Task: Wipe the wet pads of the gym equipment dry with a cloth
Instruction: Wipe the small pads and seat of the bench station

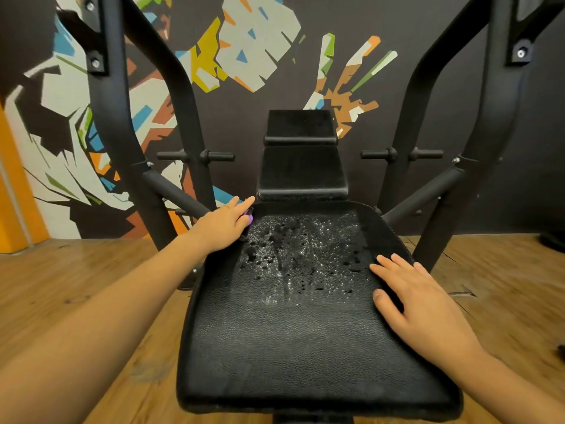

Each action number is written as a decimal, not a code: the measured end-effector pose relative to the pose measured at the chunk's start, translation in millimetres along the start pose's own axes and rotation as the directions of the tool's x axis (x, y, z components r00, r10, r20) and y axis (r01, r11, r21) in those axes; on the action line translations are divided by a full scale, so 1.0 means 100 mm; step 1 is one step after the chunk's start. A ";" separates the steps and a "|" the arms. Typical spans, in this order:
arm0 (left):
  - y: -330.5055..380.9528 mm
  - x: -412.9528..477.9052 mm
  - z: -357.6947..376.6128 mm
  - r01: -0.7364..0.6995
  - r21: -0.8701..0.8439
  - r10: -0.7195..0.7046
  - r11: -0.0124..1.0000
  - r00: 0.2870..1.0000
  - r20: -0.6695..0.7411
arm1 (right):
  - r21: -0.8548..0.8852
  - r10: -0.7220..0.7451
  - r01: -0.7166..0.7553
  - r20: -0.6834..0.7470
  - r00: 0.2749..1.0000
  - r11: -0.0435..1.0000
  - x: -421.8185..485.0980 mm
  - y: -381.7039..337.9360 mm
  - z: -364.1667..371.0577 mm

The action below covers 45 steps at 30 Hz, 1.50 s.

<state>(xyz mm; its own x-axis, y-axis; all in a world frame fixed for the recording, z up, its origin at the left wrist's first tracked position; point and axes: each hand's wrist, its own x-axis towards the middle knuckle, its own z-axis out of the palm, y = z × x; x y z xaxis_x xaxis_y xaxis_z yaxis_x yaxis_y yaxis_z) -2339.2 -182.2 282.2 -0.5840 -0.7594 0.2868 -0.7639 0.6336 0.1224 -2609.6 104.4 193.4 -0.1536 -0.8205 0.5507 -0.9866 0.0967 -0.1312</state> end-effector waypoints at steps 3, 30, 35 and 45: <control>0.06 0.05 0.02 0.038 0.002 -0.038 0.999 0.999 -0.035 | -0.002 -0.003 0.003 -0.009 1.000 1.000 0.00 0.00 0.00; 0.15 -0.39 0.08 -0.026 -0.075 0.023 0.997 0.999 -0.048 | -0.002 -0.010 0.010 -0.003 1.000 1.000 -0.01 0.01 -0.01; 0.16 -0.91 0.16 -0.025 -0.045 0.022 0.999 0.997 -0.079 | -0.027 -0.010 0.011 0.019 1.000 1.000 0.00 -0.01 -0.03; 0.18 -0.45 0.13 -0.015 -0.016 0.014 1.000 0.997 -0.076 | -0.021 -0.018 0.018 0.018 1.000 1.000 0.00 0.01 -0.02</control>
<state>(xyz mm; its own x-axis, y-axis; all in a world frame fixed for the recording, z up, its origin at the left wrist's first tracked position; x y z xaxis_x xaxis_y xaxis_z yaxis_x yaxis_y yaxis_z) -2330.1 -138.9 258.8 -0.5719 -0.7372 0.3599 -0.7504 0.6473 0.1337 -2610.5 105.3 194.6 -0.1349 -0.8322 0.5378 -0.9902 0.0934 -0.1038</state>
